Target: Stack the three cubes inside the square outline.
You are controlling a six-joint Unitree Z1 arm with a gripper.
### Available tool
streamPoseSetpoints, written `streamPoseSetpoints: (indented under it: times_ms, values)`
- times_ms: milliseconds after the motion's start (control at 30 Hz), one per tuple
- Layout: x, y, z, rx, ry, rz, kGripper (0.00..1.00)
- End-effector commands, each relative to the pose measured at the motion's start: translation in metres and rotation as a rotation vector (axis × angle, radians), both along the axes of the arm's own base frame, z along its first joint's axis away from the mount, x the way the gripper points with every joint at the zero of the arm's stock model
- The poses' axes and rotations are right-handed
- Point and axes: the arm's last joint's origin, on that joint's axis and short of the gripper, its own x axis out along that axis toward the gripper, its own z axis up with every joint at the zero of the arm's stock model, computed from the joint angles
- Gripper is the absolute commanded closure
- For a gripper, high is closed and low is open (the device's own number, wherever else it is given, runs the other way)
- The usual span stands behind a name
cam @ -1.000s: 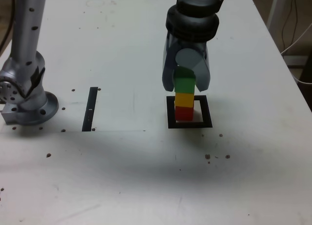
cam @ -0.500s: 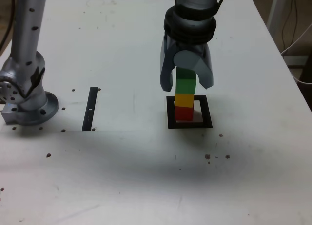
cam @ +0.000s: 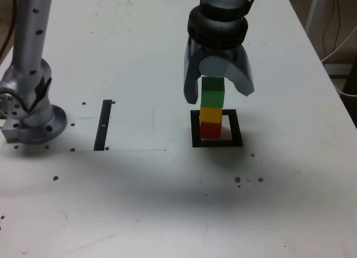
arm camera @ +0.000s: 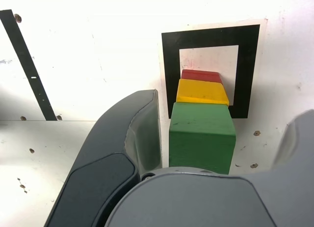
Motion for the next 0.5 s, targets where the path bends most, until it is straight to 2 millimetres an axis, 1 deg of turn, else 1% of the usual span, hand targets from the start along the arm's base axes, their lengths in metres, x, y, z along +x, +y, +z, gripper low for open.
streamPoseSetpoints:
  times_ms: [0,133,233,333,467]
  values:
    - [-0.001,0.000,0.004,-0.004,-0.012,0.003,0.00]
    - [-0.004,0.000,0.007,-0.013,-0.013,0.004,0.00]
    - [-0.009,0.001,0.014,-0.021,-0.014,0.004,0.00]
    - [-0.022,0.002,0.028,-0.025,-0.025,0.003,0.00]
    - [-0.048,0.006,0.052,-0.031,-0.065,-0.003,0.00]
